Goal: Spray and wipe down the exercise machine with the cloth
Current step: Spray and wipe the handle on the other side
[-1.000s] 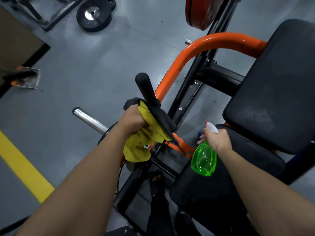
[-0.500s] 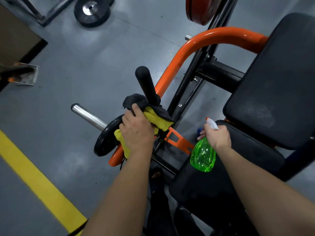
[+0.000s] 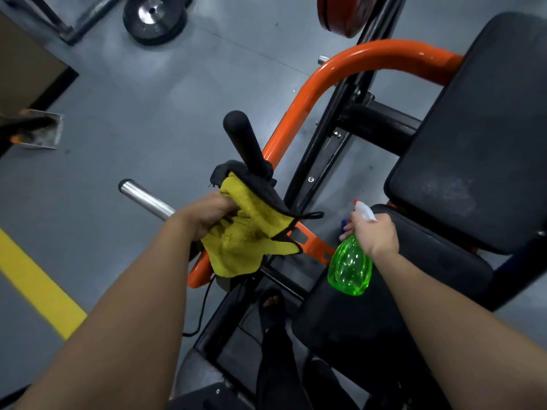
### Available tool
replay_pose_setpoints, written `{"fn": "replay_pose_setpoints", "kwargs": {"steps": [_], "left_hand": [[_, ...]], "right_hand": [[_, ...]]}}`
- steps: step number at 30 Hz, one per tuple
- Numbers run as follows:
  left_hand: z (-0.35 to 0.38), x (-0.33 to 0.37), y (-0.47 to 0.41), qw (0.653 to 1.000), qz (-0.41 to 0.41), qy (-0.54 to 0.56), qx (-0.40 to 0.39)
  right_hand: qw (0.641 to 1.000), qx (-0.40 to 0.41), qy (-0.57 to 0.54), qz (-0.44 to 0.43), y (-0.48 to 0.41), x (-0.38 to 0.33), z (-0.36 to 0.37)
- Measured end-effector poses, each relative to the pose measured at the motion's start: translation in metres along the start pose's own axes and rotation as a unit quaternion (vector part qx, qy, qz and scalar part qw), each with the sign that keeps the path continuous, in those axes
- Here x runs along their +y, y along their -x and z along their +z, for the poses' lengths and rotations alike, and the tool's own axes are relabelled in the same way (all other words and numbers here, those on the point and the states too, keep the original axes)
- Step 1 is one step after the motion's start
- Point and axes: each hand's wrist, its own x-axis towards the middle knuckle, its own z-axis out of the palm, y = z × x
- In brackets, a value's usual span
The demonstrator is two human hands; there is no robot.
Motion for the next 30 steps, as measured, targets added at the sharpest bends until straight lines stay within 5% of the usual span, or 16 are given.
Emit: {"fn": "replay_pose_setpoints", "kwargs": {"steps": [3,7,11,16,21,23,27,30], "left_hand": [[0.010,-0.008,0.003,0.985,0.058,-0.070,0.146],[0.043,-0.025,0.022,0.891,0.104,-0.209,0.389],[0.049,-0.027,0.022,0.863,0.112,-0.274,0.411],[0.061,-0.047,0.010,0.725,0.162,-0.506,0.439],[0.066,-0.048,0.005,0.673,0.158,-0.560,0.457],[0.066,-0.048,0.003,0.691,0.149,-0.542,0.455],[0.061,-0.034,0.012,0.800,0.095,-0.433,0.403],[0.048,-0.023,0.013,0.841,0.081,-0.385,0.370]], "right_hand": [[1.000,-0.001,-0.004,0.004,0.004,-0.003,-0.002],[1.000,0.008,0.000,0.023,0.011,-0.010,-0.002],[1.000,0.017,0.010,0.023,0.016,-0.015,-0.002],[0.999,0.026,0.019,0.023,0.019,-0.018,-0.004],[0.999,0.033,0.018,0.014,0.023,-0.020,-0.004],[0.999,0.034,0.015,0.015,0.023,-0.020,-0.004],[0.999,0.029,0.013,0.019,0.020,-0.017,-0.002],[0.999,0.031,0.015,0.022,0.020,-0.018,-0.002]]}}
